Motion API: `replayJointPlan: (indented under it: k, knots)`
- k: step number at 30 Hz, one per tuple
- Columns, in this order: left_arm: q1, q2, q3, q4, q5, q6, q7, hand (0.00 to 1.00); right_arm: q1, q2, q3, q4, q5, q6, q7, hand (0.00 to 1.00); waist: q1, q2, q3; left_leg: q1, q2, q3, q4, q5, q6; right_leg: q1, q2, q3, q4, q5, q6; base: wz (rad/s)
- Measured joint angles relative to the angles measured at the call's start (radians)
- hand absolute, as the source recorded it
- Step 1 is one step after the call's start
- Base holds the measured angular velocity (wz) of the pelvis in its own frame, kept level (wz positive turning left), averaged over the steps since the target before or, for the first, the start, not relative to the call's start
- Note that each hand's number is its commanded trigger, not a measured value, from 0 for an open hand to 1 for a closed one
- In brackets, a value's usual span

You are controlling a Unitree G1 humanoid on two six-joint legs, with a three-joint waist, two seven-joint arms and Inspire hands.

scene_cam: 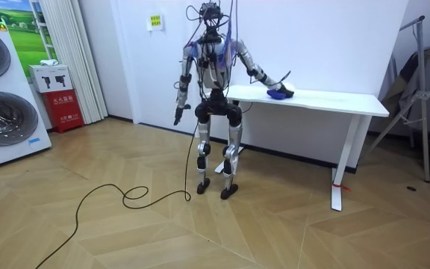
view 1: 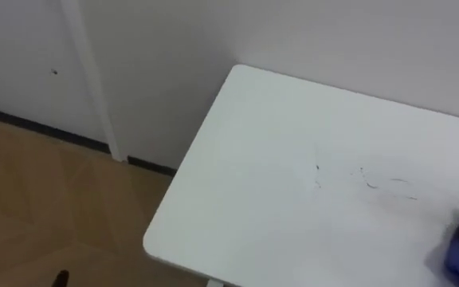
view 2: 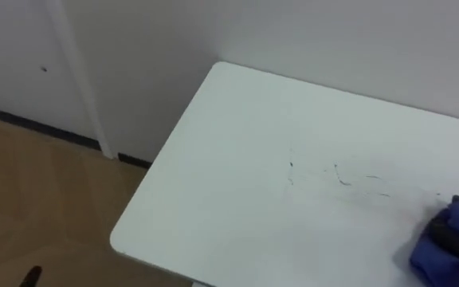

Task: Wipe table

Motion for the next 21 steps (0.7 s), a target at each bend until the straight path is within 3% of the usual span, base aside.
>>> replayJointPlan:
  k: [3,4,5,6,7,8,11,12,14,16,18,21]
  knots:
    - [-0.052,-0.037,-0.055,0.049,-0.022,0.008,-0.002,0.0,-0.148,0.104,0.224,-0.115,-0.036,0.056,0.06,1.0,0.024,0.011,0.0023,-0.018,0.019,0.047,-0.009,0.011,-0.014,-0.057,0.014,0.047,0.024,0.011,-0.019,-0.52]
    - [-0.063,-0.044,-0.055,0.054,-0.022,0.009,-0.004,0.0,-0.182,0.128,0.267,-0.123,-0.06,0.053,0.08,1.0,0.035,0.008,0.0055,-0.021,0.022,0.052,-0.01,0.015,-0.017,-0.066,0.014,0.056,0.026,0.013,-0.023,-0.23]
    - [-0.079,-0.056,-0.057,0.06,-0.034,0.009,-0.011,0.0,-0.253,0.176,0.334,-0.111,-0.096,0.04,0.126,1.0,0.05,0.012,0.0159,-0.03,0.026,0.051,-0.011,0.023,-0.022,-0.081,0.017,0.058,0.026,0.015,-0.03,0.09]
    - [-0.095,-0.065,-0.068,0.062,-0.048,0.009,-0.023,0.0,-0.302,0.194,0.366,-0.088,-0.116,0.015,0.165,1.0,0.066,0.013,0.0214,-0.04,0.024,0.04,-0.01,0.031,-0.024,-0.093,0.017,0.053,0.022,0.014,-0.033,0.32]
    - [-0.103,-0.068,-0.07,0.058,-0.057,0.008,-0.026,0.0,-0.319,0.197,0.371,-0.075,-0.115,0.003,0.181,1.0,0.074,0.014,0.021,-0.045,0.021,0.029,-0.012,0.036,-0.024,-0.093,0.015,0.044,0.018,0.013,-0.032,0.57]
    - [-0.089,-0.065,-0.068,0.051,-0.071,0.008,-0.026,0.0,-0.337,0.192,0.368,-0.056,-0.114,-0.004,0.195,1.0,0.094,0.017,0.0196,-0.051,0.017,0.014,-0.021,0.046,-0.023,-0.092,0.01,0.023,0.009,0.011,-0.031,0.61]
    - [-0.009,-0.037,-0.05,0.043,-0.077,0.019,-0.012,0.0,-0.336,0.155,0.31,-0.014,-0.117,-0.024,0.171,1.0,0.092,0.01,0.0164,-0.06,0.003,-0.029,-0.031,0.056,-0.023,-0.076,-0.003,-0.028,0.005,0.002,-0.023,0.53]
    - [0.019,-0.031,-0.037,0.044,-0.067,0.025,-0.012,0.0,-0.303,0.128,0.264,0.01,-0.121,-0.046,0.146,1.0,0.089,0.004,0.0134,-0.059,-0.003,-0.035,-0.028,0.056,-0.023,-0.065,-0.008,-0.041,-0.003,-0.002,-0.016,0.45]
    - [0.049,-0.017,-0.008,0.044,-0.057,0.026,-0.012,0.0,-0.244,0.075,0.194,0.039,-0.124,-0.076,0.117,1.0,0.081,-0.012,0.0147,-0.051,-0.014,-0.038,-0.028,0.056,-0.023,-0.041,-0.017,-0.056,-0.013,-0.008,-0.006,0.4]
    - [0.082,0.011,0.025,0.041,-0.056,0.026,-0.011,0.0,-0.151,0.031,0.101,0.06,-0.11,-0.109,0.103,1.0,0.045,-0.03,0.0135,-0.038,-0.018,-0.039,-0.027,0.052,-0.016,-0.009,-0.021,-0.056,-0.029,-0.014,0.005,0.38]
    - [0.114,0.018,0.055,0.017,-0.034,0.026,-0.007,0.0,-0.081,0.029,0.015,0.063,-0.111,-0.119,0.088,1.0,0.019,-0.043,0.005,-0.021,-0.021,-0.038,-0.028,0.044,-0.007,0.01,-0.023,-0.049,-0.03,-0.02,0.014,0.16]
    - [0.122,0.017,0.081,0.003,-0.03,0.025,-0.002,0.0,0.003,0.02,-0.066,0.074,-0.116,-0.12,0.067,1.0,-0.019,-0.046,0.0029,0.016,-0.021,-0.032,-0.026,0.025,0.001,0.049,-0.018,-0.049,-0.028,-0.023,0.019,-0.05]
